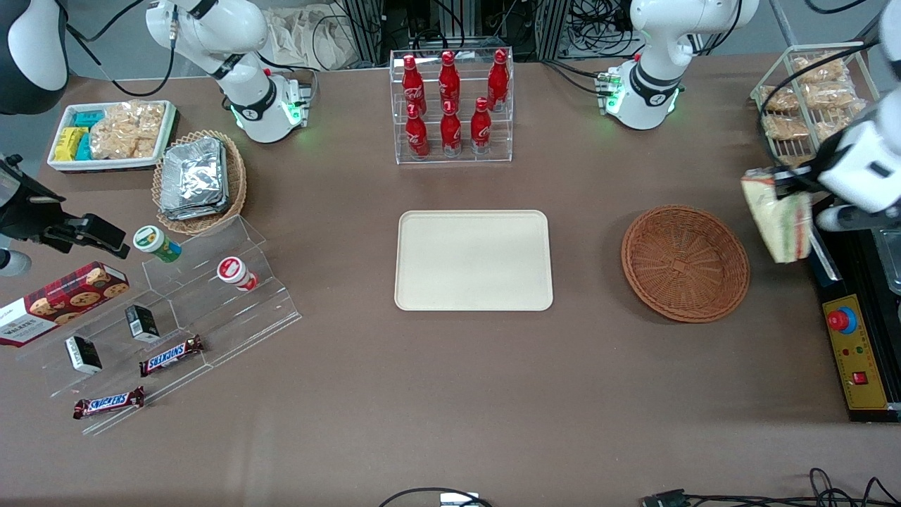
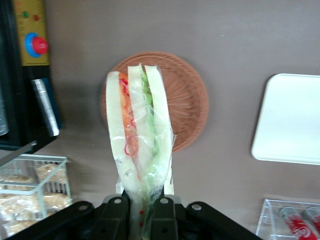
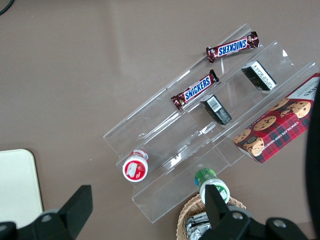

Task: Place sandwich from basket to tray
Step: 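Carry the held sandwich with the left gripper over the white tray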

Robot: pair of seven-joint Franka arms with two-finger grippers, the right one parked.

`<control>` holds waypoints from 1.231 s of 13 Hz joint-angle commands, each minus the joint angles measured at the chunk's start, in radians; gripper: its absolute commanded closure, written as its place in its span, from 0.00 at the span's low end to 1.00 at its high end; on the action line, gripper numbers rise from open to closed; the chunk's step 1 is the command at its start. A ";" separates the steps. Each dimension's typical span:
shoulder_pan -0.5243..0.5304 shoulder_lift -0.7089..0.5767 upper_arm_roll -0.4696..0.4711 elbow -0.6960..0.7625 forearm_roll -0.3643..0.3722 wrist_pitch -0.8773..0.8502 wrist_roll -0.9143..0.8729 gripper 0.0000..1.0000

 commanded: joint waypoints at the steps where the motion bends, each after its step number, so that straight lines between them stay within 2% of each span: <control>1: -0.011 0.132 -0.191 0.144 0.006 -0.041 -0.242 1.00; 4: -0.014 0.304 -0.415 0.233 0.015 -0.003 -0.539 1.00; 6: -0.020 0.344 -0.484 0.194 0.070 0.099 -0.615 1.00; 11: -0.032 0.341 -0.489 -0.156 0.093 0.461 -0.623 1.00; 13: -0.034 0.344 -0.489 -0.309 0.145 0.634 -0.625 1.00; 14: -0.034 0.349 -0.489 -0.378 0.148 0.728 -0.625 1.00; 16: -0.037 0.370 -0.489 -0.449 0.173 0.833 -0.625 1.00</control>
